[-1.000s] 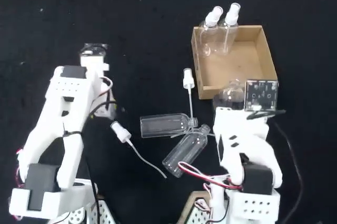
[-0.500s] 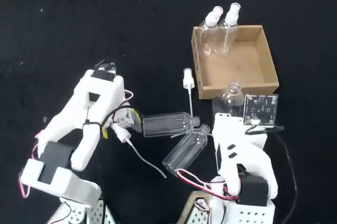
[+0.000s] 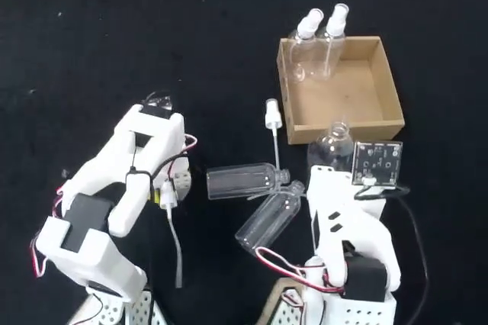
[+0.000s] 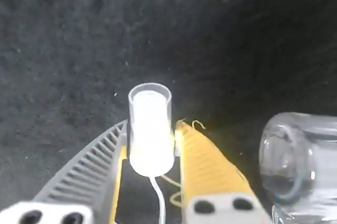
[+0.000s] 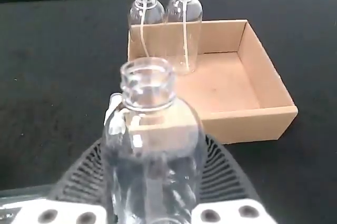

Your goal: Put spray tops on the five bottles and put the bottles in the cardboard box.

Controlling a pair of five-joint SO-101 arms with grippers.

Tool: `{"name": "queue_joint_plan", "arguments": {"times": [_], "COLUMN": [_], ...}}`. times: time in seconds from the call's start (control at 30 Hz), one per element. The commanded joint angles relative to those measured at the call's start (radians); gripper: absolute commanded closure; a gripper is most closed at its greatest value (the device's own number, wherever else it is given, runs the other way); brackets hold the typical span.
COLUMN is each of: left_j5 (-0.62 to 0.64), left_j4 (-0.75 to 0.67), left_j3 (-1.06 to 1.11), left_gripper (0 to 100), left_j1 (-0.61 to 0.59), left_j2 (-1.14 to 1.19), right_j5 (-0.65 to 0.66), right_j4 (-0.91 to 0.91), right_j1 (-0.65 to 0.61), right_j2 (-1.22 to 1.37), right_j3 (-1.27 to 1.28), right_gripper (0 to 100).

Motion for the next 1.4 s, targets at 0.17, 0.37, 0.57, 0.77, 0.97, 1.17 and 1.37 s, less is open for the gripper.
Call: {"name": "queue_joint_plan", "arguments": {"times": [0.17, 0.37, 0.57, 0.77, 0.97, 1.17, 1.37], "left_j5": [-0.307, -0.575, -0.575, -0.575, -0.500, -0.374, -0.344], "left_j4": [-0.014, -0.008, 0.071, -0.109, -0.354, -0.592, -0.721], "left_j3": [-0.180, -0.294, -0.312, -0.312, -0.338, -0.360, -0.369], "left_gripper": [97, 97, 97, 97, 97, 97, 97], "left_j1": [-0.180, -0.308, -0.277, -0.166, -0.028, 0.041, 0.114], "left_j2": [0.000, -0.028, -0.290, -0.629, -0.761, -0.779, -0.786], "right_j5": [-0.005, -0.012, -0.012, -0.006, -0.005, -0.017, -0.100], "right_j4": [-0.028, -0.029, -0.054, -0.288, -0.574, -0.718, -0.876], "right_j1": [-0.015, -0.080, -0.204, -0.270, -0.273, -0.278, -0.279], "right_j2": [-0.047, -0.047, -0.047, -0.047, -0.047, -0.047, -0.047], "right_j3": [0.015, 0.021, 0.024, 0.085, 0.125, 0.156, 0.243], "right_gripper": [98.7, 98.7, 98.7, 98.7, 98.8, 98.8, 98.8]}}
